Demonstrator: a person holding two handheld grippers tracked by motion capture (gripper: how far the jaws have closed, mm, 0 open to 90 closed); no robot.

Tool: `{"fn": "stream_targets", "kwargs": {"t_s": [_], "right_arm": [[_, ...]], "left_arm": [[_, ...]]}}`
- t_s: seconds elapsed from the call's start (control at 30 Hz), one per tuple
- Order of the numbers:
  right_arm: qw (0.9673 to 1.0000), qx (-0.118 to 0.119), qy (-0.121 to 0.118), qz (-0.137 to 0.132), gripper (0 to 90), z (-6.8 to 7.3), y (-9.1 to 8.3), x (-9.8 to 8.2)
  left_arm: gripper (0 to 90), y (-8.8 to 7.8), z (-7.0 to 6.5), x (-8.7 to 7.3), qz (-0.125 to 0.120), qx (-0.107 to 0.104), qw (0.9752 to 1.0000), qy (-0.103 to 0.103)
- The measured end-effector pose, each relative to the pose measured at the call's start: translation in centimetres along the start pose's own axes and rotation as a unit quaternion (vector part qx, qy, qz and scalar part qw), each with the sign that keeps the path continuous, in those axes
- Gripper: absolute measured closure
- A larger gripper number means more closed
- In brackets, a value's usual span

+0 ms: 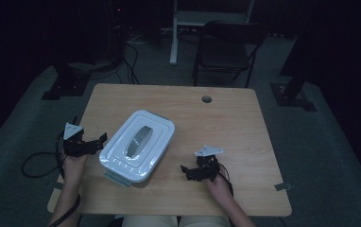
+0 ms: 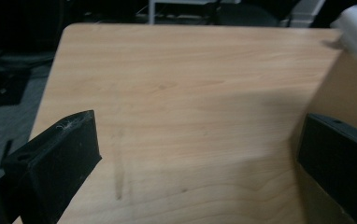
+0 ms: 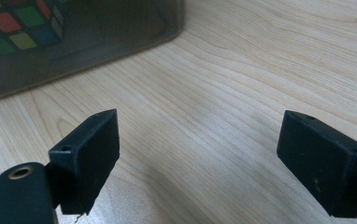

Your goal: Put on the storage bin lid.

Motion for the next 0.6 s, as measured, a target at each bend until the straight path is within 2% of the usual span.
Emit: {"fn": "stream_targets", "kwargs": {"t_s": [0.2,0.47,0.6], "right_arm": [[1.0000,-0.001,0.000,0.000,12.9,0.0,0.0,0.0],[1.0000,-0.004,0.001,-0.001,12.9,-0.1,0.1,0.0],[1.0000,-0.006,0.004,-0.003,12.9,-0.2,0.1,0.1]], "left_arm": [[0.4,1.1,-0.2,-1.5,0.018,0.010,0.9998,0.002],[0.4,2.4,-1.9,-2.4,0.036,-0.009,0.9993,0.011],[0.4,2.7,-2.8,-2.5,0.033,-0.020,0.9992,0.009]]}}
Point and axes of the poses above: each handheld gripper's, and its own axes: y roughly forward along the jaws, x roughly out of its top, z roughly to its left, the point moved 8 cm from there along y, roughly forward along the jaws, and after that the axes turned 14 degrees about y, right-handed, at the moved point
